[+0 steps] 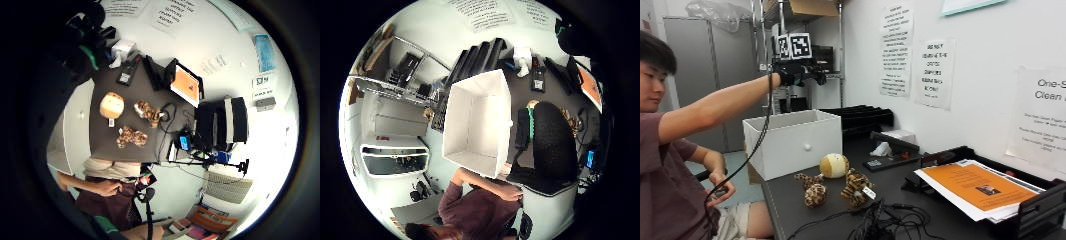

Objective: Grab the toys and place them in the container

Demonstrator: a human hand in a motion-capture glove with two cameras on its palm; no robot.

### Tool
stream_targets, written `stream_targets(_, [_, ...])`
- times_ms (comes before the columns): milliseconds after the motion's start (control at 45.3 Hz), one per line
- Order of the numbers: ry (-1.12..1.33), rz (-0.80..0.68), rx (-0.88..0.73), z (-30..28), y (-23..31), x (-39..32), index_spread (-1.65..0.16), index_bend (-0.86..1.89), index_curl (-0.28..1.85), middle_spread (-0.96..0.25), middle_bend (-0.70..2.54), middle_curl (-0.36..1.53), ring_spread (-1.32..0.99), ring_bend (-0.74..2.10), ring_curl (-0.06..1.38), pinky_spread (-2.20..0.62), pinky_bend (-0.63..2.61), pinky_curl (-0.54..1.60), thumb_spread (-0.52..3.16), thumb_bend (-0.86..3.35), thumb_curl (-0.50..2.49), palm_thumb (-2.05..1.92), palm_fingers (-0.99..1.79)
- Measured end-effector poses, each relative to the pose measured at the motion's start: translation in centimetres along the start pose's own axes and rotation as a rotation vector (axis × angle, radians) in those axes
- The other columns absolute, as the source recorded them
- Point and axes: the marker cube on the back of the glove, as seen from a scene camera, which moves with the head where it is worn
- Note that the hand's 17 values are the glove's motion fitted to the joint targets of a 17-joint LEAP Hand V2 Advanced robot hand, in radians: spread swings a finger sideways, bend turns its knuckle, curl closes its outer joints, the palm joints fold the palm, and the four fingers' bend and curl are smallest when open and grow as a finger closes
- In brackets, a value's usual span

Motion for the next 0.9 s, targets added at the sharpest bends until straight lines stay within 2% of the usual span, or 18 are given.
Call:
stream_targets(199, [0.068, 0.012, -0.052, 0.4, -1.4, 0.2, -0.13, 0.16, 0.11, -0.02, 0.15, 0.03, -0.18, 0.63, 0.19, -0.13, 0.71, 0.25, 1.05, 0.21, 0.07, 0.18, 0.44])
stream_targets(353, [0.091, 0.023, -0.104, 0.2, -2.3, 3.0, -0.16, 0.16, 0.14, -0.03, 0.18, 0.07, -0.21, 0.67, 0.22, -0.13, 0.76, 0.28, 1.33, 0.22, 0.12, 0.14, 0.33])
stream_targets(574, [0.163, 0.141, -0.136, 1.0, -2.6, 11.2, -0.21, 0.17, 0.2, -0.05, 0.19, 0.14, -0.13, 0.52, 0.2, -0.03, 0.79, 0.31, 1.49, 0.19, 0.16, 0.07, -0.05])
stream_targets(728, [0.16, 0.217, -0.19, 3.5, -2.0, 17.3, -0.22, 0.13, 0.21, -0.07, 0.18, 0.17, -0.08, 0.46, 0.18, 0.0, 0.8, 0.31, 1.48, 0.14, 0.19, 0.02, -0.11])
stream_targets(905, [0.084, 0.233, -0.271, 9.9, -1.6, 20.8, -0.22, 0.11, 0.21, -0.08, 0.17, 0.2, -0.05, 0.48, 0.19, 0.01, 0.8, 0.31, 1.41, 0.09, 0.22, -0.01, -0.13])
